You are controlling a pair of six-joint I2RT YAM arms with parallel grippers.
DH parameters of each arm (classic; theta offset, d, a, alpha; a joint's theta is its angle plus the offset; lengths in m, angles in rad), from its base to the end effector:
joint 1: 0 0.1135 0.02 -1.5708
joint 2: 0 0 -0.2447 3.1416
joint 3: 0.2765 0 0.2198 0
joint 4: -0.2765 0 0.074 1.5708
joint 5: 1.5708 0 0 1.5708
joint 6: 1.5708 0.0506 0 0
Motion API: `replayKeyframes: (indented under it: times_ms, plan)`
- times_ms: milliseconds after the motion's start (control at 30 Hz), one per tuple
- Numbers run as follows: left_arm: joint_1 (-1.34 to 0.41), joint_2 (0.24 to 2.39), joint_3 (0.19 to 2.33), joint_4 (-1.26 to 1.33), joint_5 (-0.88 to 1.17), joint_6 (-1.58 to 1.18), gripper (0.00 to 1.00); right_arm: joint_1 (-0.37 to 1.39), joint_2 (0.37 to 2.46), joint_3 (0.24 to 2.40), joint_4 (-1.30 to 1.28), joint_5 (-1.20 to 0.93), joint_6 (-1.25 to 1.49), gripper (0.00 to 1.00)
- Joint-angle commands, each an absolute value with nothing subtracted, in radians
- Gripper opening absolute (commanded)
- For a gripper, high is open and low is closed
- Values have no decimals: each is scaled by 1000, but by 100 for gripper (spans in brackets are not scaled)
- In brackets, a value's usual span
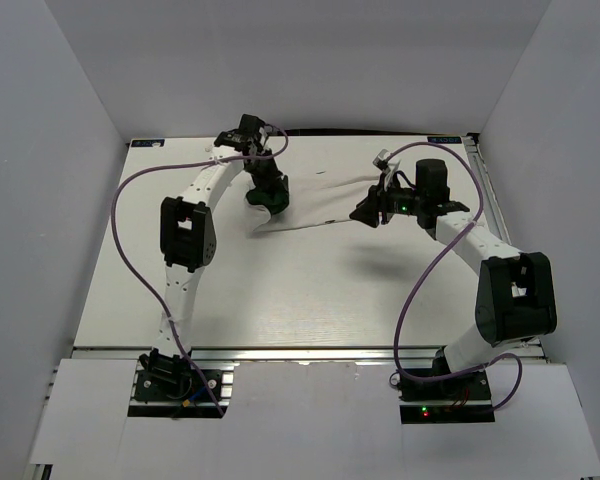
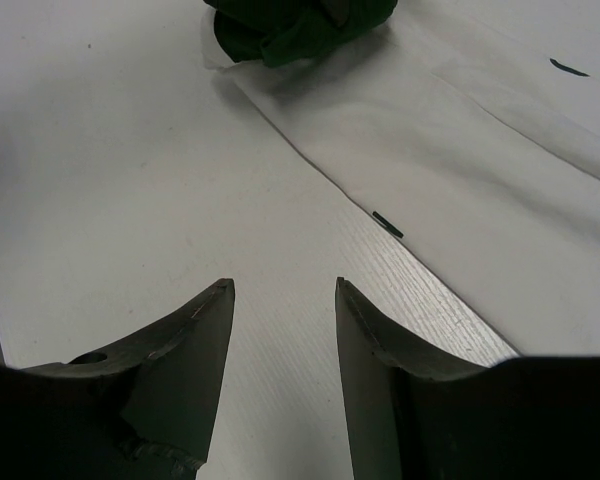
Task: Fold and stack the t-shirts
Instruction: Fold the tshirt
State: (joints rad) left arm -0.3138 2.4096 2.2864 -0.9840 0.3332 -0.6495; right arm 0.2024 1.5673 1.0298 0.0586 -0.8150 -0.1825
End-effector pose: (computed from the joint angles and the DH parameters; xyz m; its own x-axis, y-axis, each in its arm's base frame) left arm 0.4455 -0.1620 0.2017 -0.9381 -0.2964 -0.1792 -0.1714 0.8469 -0.5034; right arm 0.3139 0.1020 0.2514 -0.3041 -0.1895 -0.9336 -0.8397 0.5162 0.1687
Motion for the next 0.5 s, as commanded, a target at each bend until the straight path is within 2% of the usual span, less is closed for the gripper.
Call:
replayKeyframes:
  times_ms: [0,467]
  plan:
    - [-321,2393,2304,-936,370,-689,0,196,1531,1016,100,-834,-175,52]
    - [-321,2424,2290,-850,387,-768,0,196,1531,1009,95,-831,-181,52]
